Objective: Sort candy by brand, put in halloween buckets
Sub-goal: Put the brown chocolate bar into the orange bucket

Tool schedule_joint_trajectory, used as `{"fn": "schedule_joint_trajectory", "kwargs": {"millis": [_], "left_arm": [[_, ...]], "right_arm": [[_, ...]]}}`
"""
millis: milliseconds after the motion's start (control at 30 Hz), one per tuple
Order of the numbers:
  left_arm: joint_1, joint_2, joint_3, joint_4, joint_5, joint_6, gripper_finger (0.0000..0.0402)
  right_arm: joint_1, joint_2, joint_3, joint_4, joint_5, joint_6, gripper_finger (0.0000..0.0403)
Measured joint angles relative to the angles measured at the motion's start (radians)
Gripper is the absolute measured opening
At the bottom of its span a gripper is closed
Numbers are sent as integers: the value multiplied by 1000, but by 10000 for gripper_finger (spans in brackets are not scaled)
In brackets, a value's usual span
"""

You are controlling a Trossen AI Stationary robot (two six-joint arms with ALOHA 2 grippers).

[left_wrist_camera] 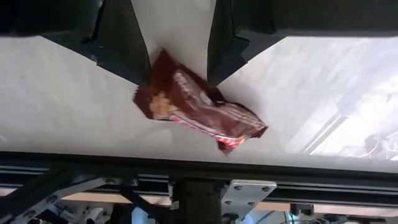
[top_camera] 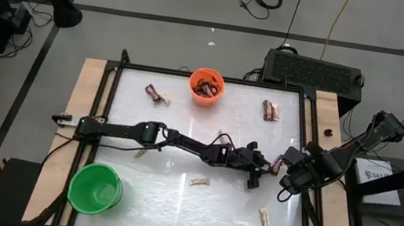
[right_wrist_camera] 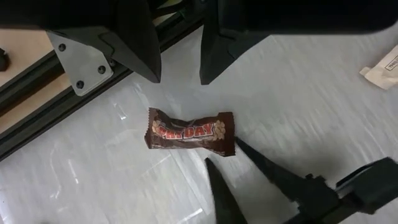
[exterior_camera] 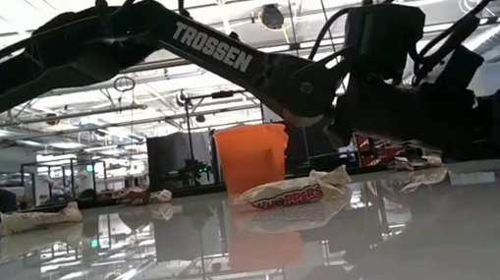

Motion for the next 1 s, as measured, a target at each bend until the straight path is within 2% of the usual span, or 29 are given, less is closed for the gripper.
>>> {"fn": "schedule_joint_trajectory", "kwargs": {"millis": [233,367,667,767,933,1000], "left_arm": [[1,7,4,-1,11,-1,164],[3,72,96,-44,63,-21,164],[13,87,90,-13,38,-46,157],[15,88,96,-26,32,-49,123],[17,89,95,-23,29,-36,18],[14,82,93,-36,32,-9,9]], "right_arm": [[0,0,0,14,0,-2,105],[0,-1,0,16,0,9,105],[0,0,0,30,0,-2,105],[0,0,0,30,0,-9,105],[0,0,0,30,0,-29,105],[0,0,0,30,0,-30,105]]}}
